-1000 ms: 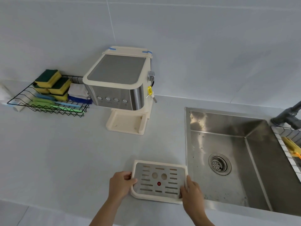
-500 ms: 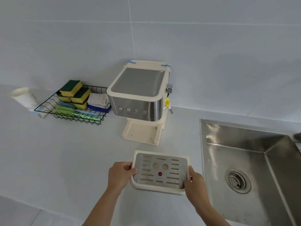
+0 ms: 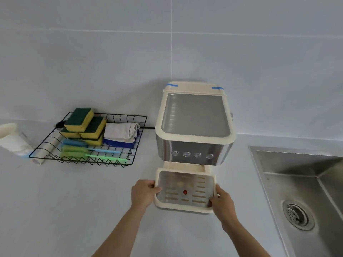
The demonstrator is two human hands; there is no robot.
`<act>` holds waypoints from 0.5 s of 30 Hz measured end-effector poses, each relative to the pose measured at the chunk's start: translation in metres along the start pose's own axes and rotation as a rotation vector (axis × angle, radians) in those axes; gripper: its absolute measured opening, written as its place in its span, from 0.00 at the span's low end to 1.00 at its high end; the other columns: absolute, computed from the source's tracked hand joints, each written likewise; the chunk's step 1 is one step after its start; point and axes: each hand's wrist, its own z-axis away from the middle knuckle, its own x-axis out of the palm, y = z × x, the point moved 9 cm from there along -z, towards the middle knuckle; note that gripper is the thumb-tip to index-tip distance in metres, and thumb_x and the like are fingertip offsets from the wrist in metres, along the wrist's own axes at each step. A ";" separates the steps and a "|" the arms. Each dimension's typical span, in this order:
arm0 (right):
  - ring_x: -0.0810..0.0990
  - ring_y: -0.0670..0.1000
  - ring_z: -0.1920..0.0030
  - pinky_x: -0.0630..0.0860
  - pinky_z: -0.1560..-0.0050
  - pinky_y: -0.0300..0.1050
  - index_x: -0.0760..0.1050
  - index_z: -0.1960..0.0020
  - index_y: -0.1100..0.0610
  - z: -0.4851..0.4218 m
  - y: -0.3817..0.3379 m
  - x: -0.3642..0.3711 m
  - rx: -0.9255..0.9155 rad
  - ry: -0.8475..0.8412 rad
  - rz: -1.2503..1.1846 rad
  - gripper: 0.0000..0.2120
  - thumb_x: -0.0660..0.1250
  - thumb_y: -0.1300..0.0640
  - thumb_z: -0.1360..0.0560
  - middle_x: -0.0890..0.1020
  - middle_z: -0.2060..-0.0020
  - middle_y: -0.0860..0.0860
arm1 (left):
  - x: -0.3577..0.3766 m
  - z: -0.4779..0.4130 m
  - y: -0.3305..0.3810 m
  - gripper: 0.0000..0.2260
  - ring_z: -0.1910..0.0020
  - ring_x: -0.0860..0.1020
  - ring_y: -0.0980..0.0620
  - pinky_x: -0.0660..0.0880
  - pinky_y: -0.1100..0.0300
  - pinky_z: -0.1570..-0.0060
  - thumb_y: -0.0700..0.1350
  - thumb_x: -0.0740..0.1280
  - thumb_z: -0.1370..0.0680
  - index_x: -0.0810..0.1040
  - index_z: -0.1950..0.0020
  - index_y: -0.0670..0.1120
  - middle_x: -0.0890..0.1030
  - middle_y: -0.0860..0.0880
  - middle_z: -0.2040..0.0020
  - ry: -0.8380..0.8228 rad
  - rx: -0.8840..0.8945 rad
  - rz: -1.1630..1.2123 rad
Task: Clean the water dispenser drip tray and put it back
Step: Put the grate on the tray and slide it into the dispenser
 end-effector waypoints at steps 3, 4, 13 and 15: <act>0.78 0.52 0.60 0.73 0.66 0.39 0.75 0.52 0.54 -0.010 -0.003 0.004 0.021 0.030 0.006 0.17 0.52 0.70 0.27 0.80 0.63 0.51 | 0.004 -0.015 -0.001 0.03 0.67 0.77 0.48 0.71 0.58 0.60 0.40 0.72 0.32 0.82 0.66 0.45 0.78 0.51 0.74 -0.036 0.001 0.001; 0.78 0.52 0.60 0.73 0.65 0.39 0.75 0.53 0.54 -0.012 -0.003 0.005 0.026 0.033 0.008 0.17 0.52 0.69 0.27 0.80 0.63 0.52 | 0.006 -0.018 -0.002 0.02 0.67 0.77 0.48 0.70 0.59 0.60 0.40 0.71 0.32 0.83 0.64 0.43 0.78 0.52 0.74 -0.042 0.000 -0.006; 0.78 0.53 0.57 0.76 0.59 0.45 0.74 0.51 0.57 -0.035 0.000 0.004 0.041 0.041 0.027 0.15 0.51 0.68 0.25 0.80 0.58 0.56 | 0.025 -0.041 -0.010 0.05 0.71 0.74 0.48 0.72 0.58 0.61 0.41 0.71 0.32 0.82 0.67 0.42 0.77 0.49 0.75 -0.063 -0.010 -0.026; 0.78 0.51 0.59 0.75 0.63 0.39 0.72 0.52 0.55 -0.039 0.002 0.006 0.049 0.026 0.021 0.15 0.50 0.68 0.24 0.79 0.60 0.54 | 0.028 -0.044 -0.011 0.06 0.70 0.74 0.48 0.70 0.59 0.63 0.42 0.71 0.32 0.81 0.68 0.42 0.78 0.47 0.74 -0.058 -0.011 -0.041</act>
